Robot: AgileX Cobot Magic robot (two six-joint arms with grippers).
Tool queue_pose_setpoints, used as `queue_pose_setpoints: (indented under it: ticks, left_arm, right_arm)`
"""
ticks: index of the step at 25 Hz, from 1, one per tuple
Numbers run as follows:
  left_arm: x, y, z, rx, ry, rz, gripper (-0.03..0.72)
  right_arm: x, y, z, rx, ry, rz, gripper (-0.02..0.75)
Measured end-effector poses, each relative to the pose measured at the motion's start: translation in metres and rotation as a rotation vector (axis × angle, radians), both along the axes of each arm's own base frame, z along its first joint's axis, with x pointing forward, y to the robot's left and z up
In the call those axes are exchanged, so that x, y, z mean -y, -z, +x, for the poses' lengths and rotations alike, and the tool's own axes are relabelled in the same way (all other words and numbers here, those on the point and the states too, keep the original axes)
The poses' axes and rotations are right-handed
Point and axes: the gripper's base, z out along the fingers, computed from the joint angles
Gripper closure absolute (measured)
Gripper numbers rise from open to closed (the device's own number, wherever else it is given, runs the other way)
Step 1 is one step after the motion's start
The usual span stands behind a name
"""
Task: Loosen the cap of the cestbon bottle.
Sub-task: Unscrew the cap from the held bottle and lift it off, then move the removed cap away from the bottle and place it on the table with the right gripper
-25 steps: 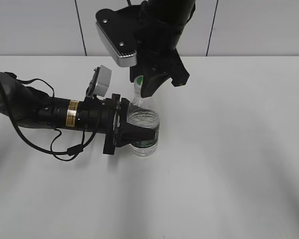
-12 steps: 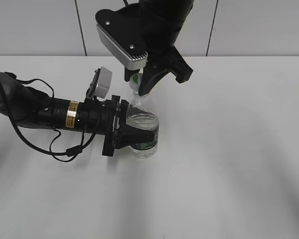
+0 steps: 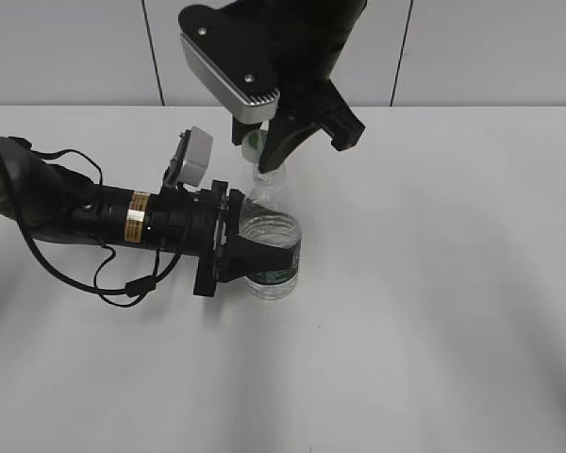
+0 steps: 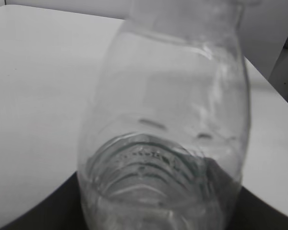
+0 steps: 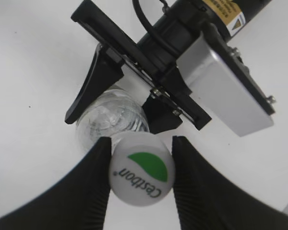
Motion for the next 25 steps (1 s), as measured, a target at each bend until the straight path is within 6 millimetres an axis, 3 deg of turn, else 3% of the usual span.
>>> queue_pose_setpoints:
  ticks: [6,18,22,25]
  left_arm:
    - [0.000,0.000,0.000,0.000,0.001,0.000,0.308]
    - [0.000,0.000,0.000,0.000,0.003,0.001,0.308]
    - [0.000,0.000,0.000,0.000,0.003,0.001,0.308]
    - [0.000,0.000,0.000,0.000,0.003,0.001,0.308]
  right_arm:
    - [0.006,-0.019,-0.003,0.014,0.128,0.022,0.439]
    - [0.021,-0.018,0.009,-0.060,0.721,-0.017,0.439]
    - [0.037,-0.018,0.021,-0.143,0.971,0.028,0.439]
    - [0.063,-0.018,0.039,-0.245,1.217,0.087,0.439]
